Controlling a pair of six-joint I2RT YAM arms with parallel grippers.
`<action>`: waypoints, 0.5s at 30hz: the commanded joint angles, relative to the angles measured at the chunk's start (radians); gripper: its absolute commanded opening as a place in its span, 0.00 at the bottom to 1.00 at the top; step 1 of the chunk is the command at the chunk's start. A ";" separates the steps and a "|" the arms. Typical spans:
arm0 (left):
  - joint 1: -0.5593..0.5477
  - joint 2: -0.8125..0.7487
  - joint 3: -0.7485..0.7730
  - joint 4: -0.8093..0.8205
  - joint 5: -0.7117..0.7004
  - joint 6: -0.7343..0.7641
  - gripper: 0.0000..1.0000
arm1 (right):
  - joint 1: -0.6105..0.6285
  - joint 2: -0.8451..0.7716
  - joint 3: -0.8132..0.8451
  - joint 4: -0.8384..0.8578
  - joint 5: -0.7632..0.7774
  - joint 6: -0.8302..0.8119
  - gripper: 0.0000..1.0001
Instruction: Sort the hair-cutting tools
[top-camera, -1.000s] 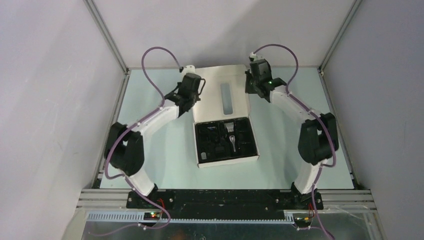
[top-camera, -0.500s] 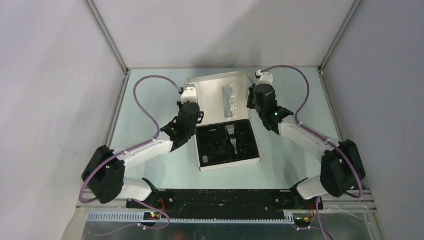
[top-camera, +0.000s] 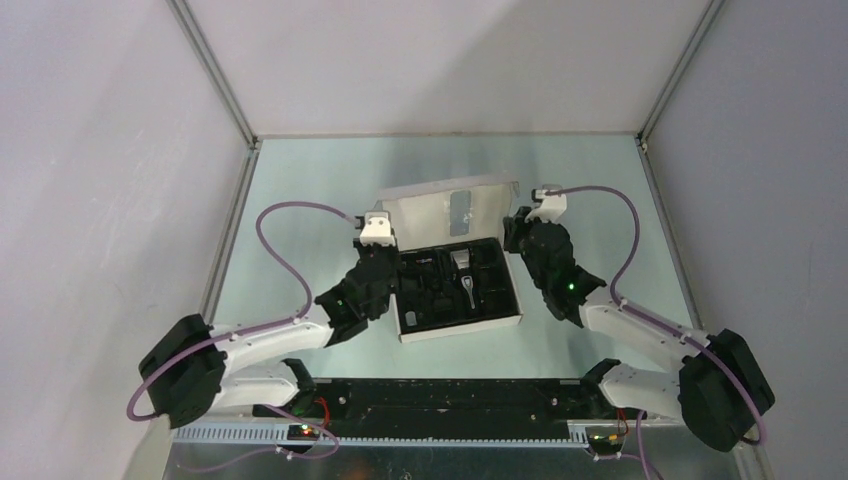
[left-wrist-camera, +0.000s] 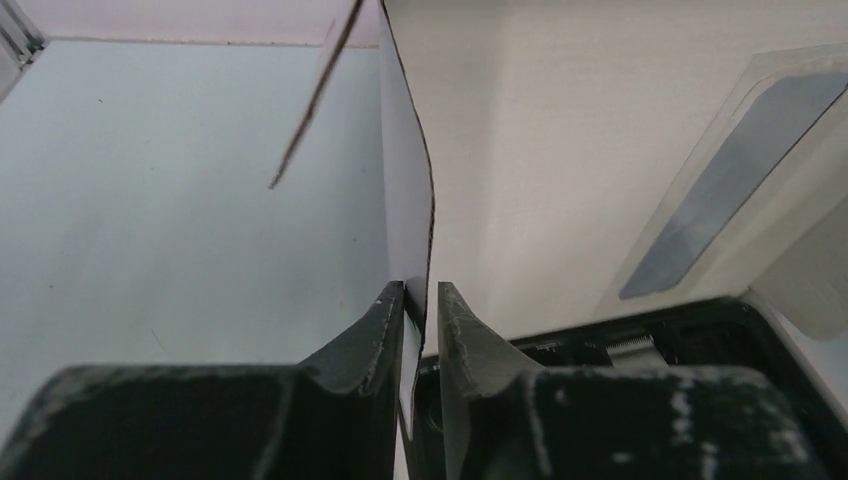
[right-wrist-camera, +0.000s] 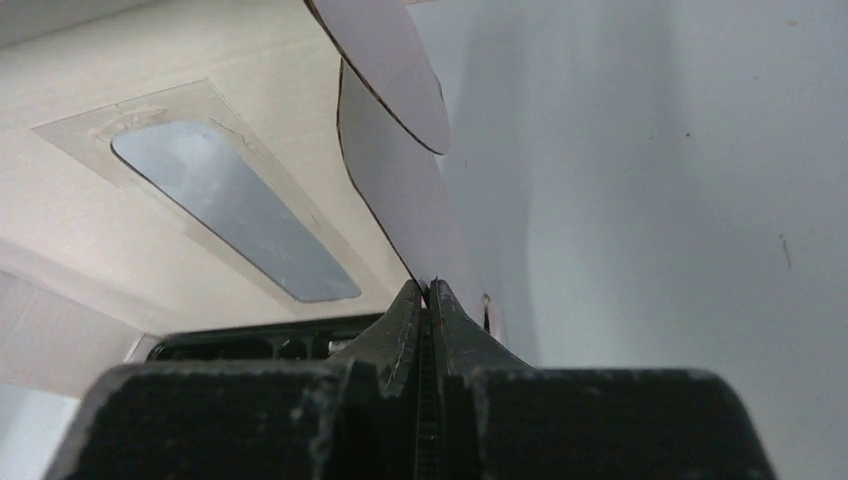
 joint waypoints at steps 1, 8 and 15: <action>-0.065 -0.050 -0.058 0.107 -0.057 0.003 0.23 | 0.056 -0.052 -0.107 0.018 0.023 0.032 0.09; -0.177 -0.121 -0.143 0.113 -0.127 -0.028 0.35 | 0.129 -0.169 -0.224 0.014 0.088 0.075 0.10; -0.263 -0.329 -0.157 -0.191 -0.122 -0.222 0.58 | 0.176 -0.404 -0.294 -0.205 0.099 0.158 0.25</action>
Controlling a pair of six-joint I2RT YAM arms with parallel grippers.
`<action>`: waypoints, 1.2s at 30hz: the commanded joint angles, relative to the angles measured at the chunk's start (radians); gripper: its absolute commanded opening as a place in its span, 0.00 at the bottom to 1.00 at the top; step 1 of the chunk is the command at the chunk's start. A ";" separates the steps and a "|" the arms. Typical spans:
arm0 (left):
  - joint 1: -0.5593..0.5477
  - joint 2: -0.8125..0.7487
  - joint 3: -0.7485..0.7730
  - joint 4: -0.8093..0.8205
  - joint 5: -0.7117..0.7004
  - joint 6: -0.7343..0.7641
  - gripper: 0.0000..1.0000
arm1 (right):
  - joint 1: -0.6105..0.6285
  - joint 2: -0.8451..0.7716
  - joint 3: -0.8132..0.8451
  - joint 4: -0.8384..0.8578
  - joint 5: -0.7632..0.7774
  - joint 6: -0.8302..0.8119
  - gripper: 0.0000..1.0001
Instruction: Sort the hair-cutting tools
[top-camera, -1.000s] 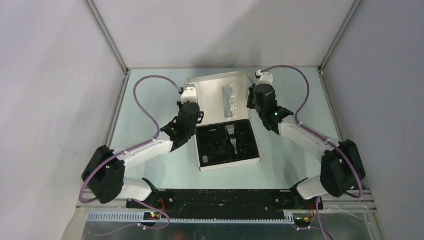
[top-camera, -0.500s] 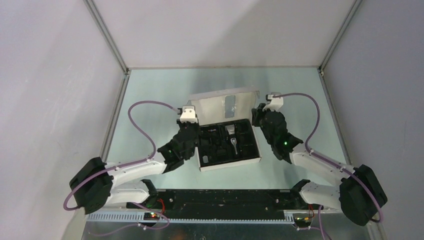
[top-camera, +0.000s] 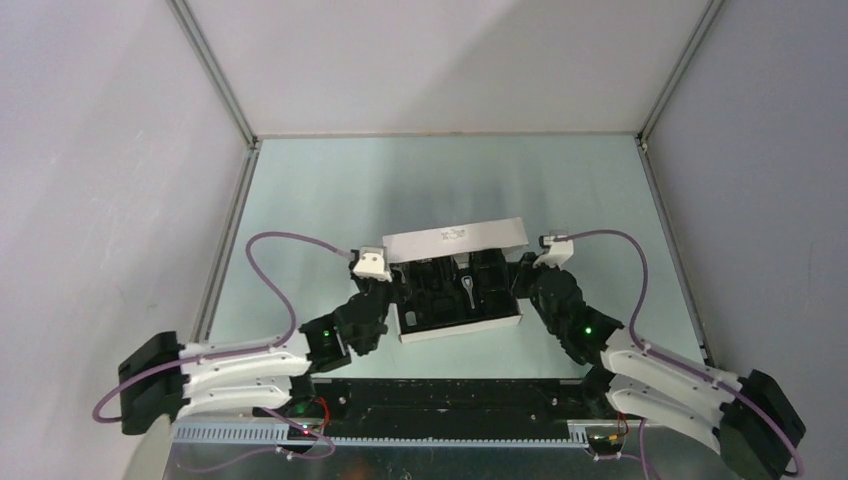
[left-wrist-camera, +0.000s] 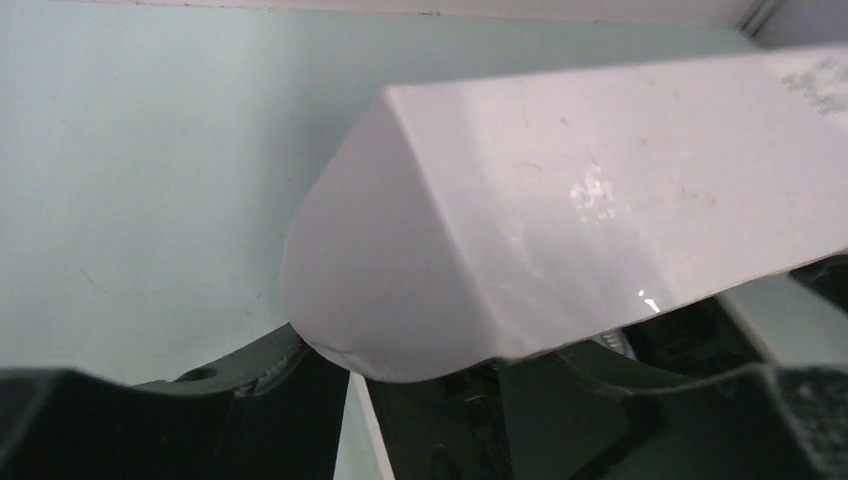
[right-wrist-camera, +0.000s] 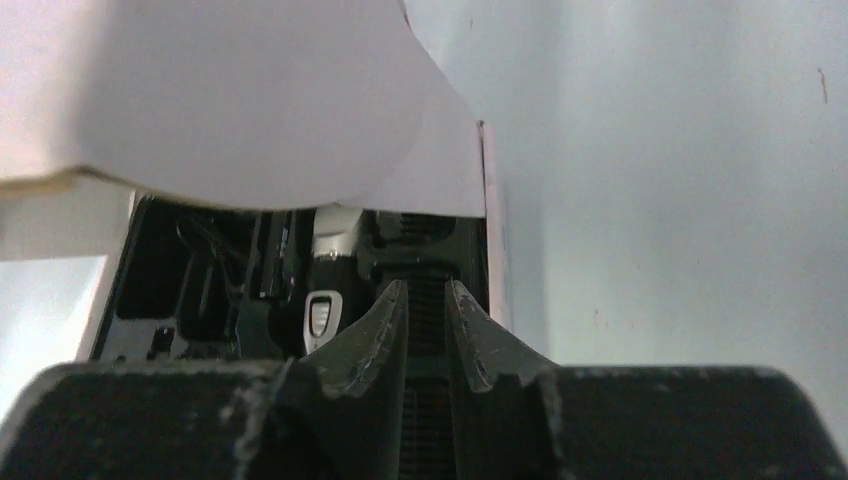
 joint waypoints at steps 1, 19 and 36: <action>-0.036 -0.170 0.011 -0.204 -0.019 -0.186 0.59 | 0.026 -0.153 -0.008 -0.175 0.012 0.089 0.26; -0.017 -0.611 0.326 -0.892 0.235 -0.352 0.82 | -0.255 -0.398 0.372 -0.887 -0.325 0.023 0.63; 0.500 -0.170 0.297 -0.783 0.880 -0.505 0.85 | -0.457 0.073 0.577 -0.869 -0.755 -0.030 0.65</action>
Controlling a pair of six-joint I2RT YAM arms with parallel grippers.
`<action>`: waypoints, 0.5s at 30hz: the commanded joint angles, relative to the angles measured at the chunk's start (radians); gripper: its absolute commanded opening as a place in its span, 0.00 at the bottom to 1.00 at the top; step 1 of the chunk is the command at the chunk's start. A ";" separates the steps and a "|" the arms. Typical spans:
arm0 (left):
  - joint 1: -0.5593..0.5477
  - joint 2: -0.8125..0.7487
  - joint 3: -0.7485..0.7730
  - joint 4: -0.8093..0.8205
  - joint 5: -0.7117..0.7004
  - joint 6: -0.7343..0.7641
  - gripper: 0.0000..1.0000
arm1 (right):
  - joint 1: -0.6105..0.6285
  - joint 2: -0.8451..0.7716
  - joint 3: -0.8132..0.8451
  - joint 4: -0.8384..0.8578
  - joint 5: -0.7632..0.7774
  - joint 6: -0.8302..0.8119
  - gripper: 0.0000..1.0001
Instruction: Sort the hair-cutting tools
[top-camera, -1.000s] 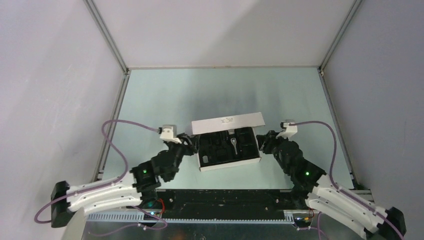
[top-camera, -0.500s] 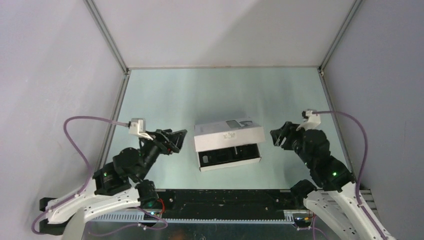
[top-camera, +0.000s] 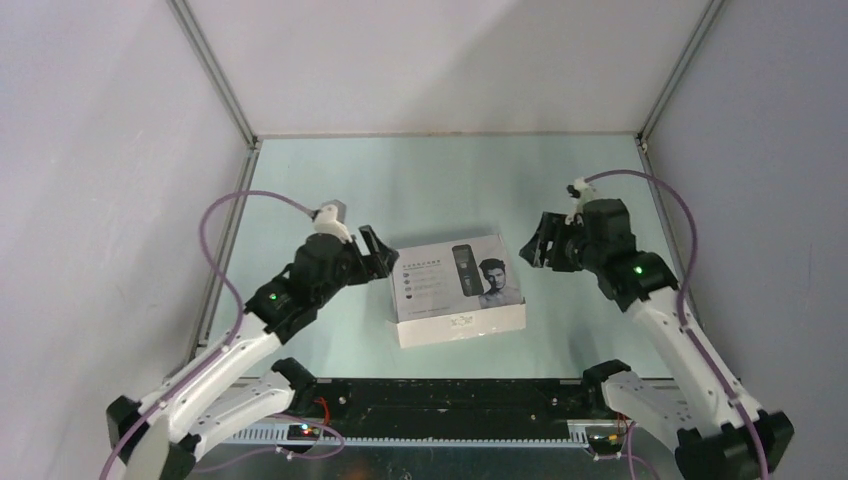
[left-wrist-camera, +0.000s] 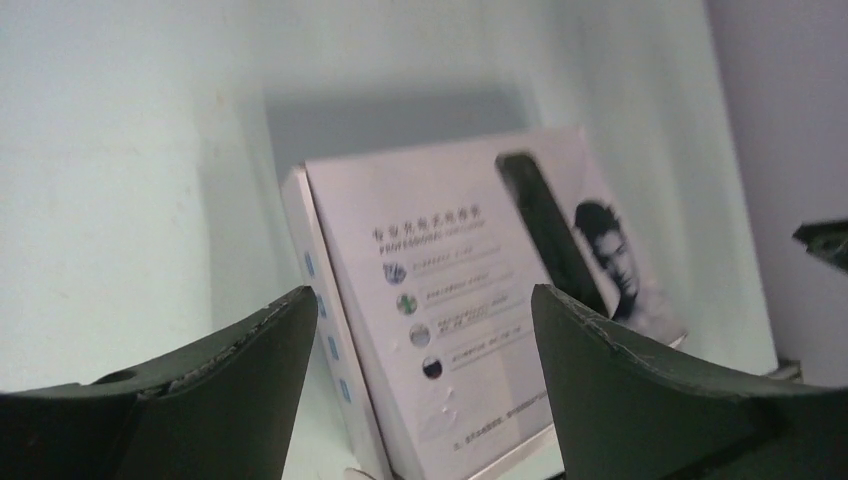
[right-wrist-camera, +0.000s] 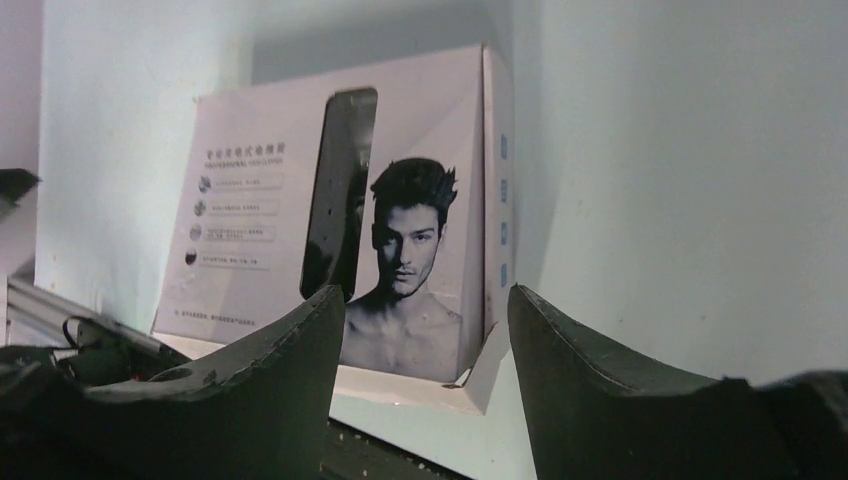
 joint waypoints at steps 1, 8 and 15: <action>0.010 0.051 -0.076 0.103 0.175 -0.082 0.85 | -0.005 0.098 -0.046 0.078 -0.158 0.019 0.65; 0.018 0.149 -0.205 0.224 0.203 -0.153 0.87 | -0.010 0.255 -0.179 0.286 -0.223 0.091 0.70; 0.075 0.285 -0.245 0.365 0.271 -0.199 0.88 | -0.035 0.424 -0.191 0.469 -0.273 0.138 0.77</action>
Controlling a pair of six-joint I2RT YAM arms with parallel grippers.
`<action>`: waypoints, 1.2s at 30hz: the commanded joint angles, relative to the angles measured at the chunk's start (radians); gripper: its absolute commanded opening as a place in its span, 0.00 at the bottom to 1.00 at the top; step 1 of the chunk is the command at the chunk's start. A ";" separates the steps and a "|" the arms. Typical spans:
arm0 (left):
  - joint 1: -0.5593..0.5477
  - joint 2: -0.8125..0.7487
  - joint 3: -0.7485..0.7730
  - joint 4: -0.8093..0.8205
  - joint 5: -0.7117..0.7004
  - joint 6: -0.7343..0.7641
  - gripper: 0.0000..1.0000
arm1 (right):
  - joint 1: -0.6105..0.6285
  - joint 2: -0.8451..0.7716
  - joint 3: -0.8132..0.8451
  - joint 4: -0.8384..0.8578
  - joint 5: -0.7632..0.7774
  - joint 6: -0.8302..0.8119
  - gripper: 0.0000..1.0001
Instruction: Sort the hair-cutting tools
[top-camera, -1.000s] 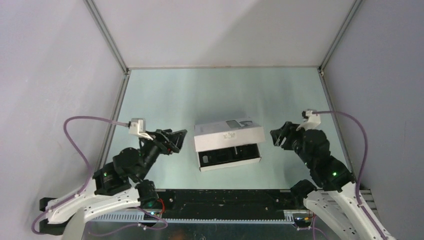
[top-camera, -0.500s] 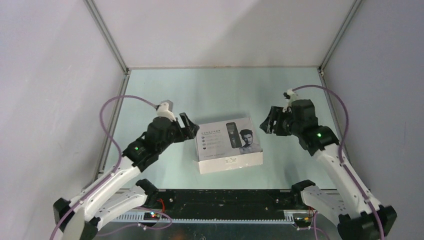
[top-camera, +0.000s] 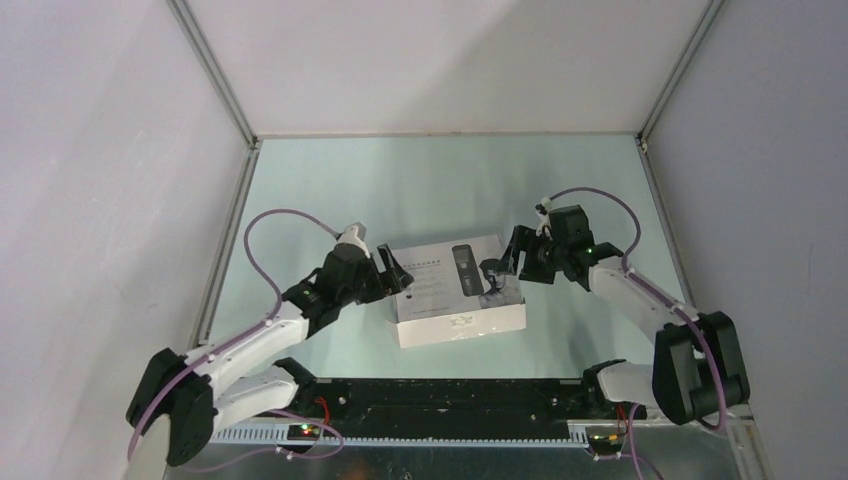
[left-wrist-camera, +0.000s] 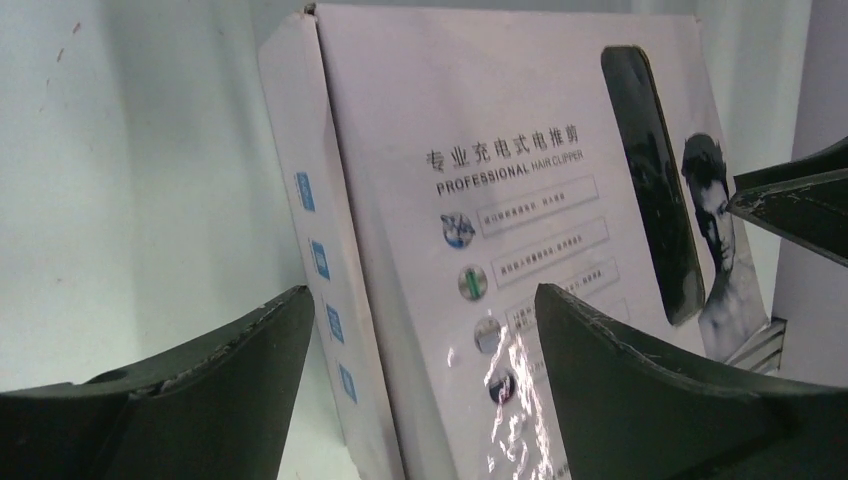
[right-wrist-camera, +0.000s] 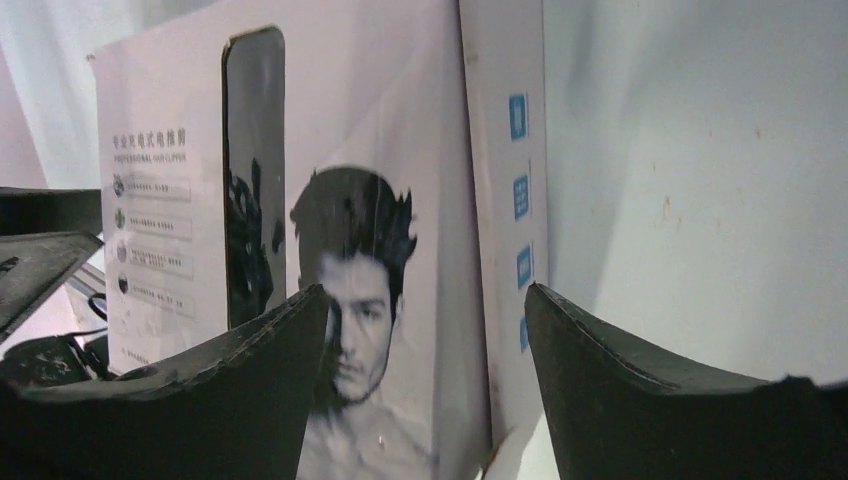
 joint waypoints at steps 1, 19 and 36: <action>0.050 0.083 -0.005 0.173 0.103 -0.056 0.88 | -0.013 0.090 0.006 0.206 -0.073 0.052 0.79; 0.183 0.625 0.407 0.326 0.316 -0.104 0.85 | -0.044 0.490 0.294 0.422 -0.195 0.111 0.72; 0.064 0.097 0.103 0.246 -0.133 0.197 0.89 | -0.116 -0.003 -0.031 0.300 -0.064 -0.043 0.80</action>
